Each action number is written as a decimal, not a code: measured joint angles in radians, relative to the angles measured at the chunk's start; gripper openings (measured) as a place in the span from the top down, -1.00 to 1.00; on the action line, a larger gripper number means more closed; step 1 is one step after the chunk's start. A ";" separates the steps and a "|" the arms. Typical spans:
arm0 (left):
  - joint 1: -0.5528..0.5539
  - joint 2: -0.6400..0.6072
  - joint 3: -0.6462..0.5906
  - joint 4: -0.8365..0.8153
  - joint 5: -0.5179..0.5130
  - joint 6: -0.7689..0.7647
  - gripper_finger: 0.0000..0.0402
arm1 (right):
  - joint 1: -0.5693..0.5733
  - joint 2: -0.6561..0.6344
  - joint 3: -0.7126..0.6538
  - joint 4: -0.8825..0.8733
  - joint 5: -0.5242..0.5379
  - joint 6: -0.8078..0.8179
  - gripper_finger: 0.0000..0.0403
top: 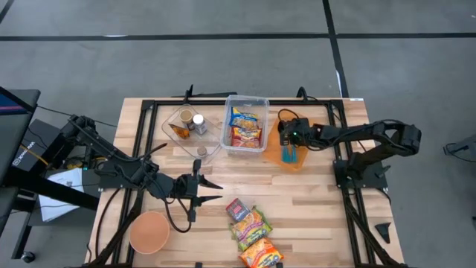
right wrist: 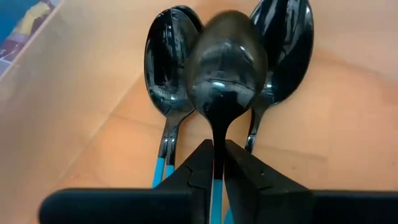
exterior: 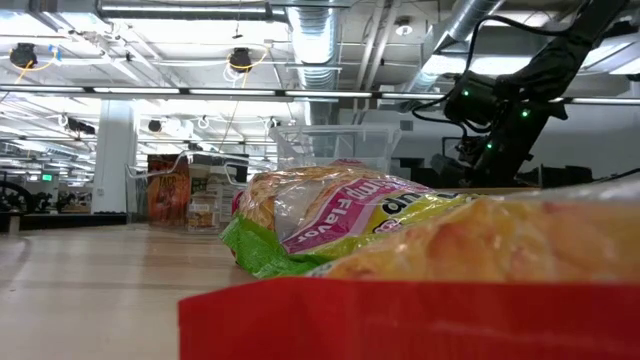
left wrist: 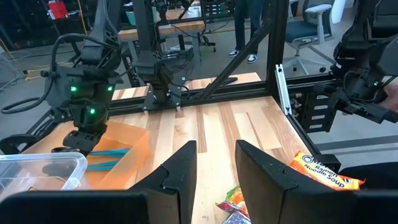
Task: Pick & Place Food Item
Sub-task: Put the blue spoon into the orange bin, then adjust the orange bin
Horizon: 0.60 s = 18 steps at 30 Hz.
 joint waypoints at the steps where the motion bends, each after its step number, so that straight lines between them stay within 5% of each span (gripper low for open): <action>1: 0.000 0.000 0.000 0.000 0.000 0.000 0.49 | 0.000 -0.004 -0.001 -0.001 -0.003 -0.004 0.82; 18: 0.000 0.000 0.000 -0.001 0.000 0.000 0.49 | 0.002 -0.060 -0.003 0.008 -0.012 0.009 0.70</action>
